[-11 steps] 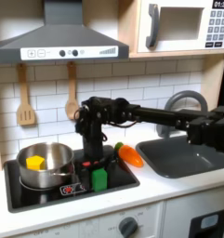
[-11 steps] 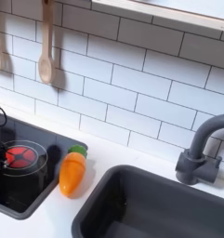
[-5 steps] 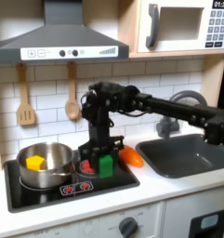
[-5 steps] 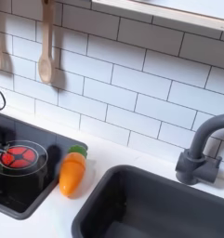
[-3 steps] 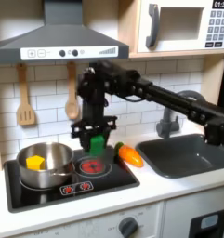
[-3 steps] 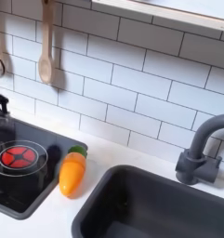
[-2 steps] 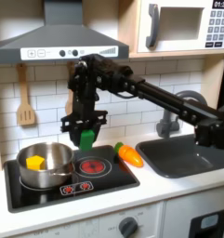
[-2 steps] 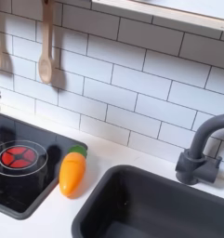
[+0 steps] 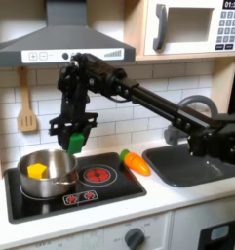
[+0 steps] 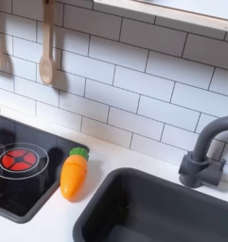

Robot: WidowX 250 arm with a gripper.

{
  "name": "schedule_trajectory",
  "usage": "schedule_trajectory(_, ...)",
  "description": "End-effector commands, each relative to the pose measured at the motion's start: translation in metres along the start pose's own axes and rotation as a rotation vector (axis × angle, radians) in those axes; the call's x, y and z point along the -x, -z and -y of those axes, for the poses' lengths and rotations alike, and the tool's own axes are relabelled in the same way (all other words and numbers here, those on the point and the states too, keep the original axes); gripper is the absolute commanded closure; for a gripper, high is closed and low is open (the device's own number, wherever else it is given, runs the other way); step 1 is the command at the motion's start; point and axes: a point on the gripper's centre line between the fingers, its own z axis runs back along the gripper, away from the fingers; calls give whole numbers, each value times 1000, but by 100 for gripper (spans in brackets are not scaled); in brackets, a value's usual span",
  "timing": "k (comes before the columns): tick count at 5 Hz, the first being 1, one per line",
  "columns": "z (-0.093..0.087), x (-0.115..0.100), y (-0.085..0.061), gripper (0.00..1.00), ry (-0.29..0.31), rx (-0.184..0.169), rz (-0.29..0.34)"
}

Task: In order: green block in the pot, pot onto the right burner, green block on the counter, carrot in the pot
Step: 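Put the green block in the pot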

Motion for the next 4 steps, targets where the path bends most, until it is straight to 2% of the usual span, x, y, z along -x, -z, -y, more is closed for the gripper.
schedule_trajectory(1,-18,-7,8,100,-21,-35,33)
schedule_trajectory(2,-21,-8,9,100,-41,-49,73)
schedule_trajectory(3,-18,-7,22,100,-41,-47,70)
schedule_trajectory(4,-17,-4,32,75,-29,-43,57)
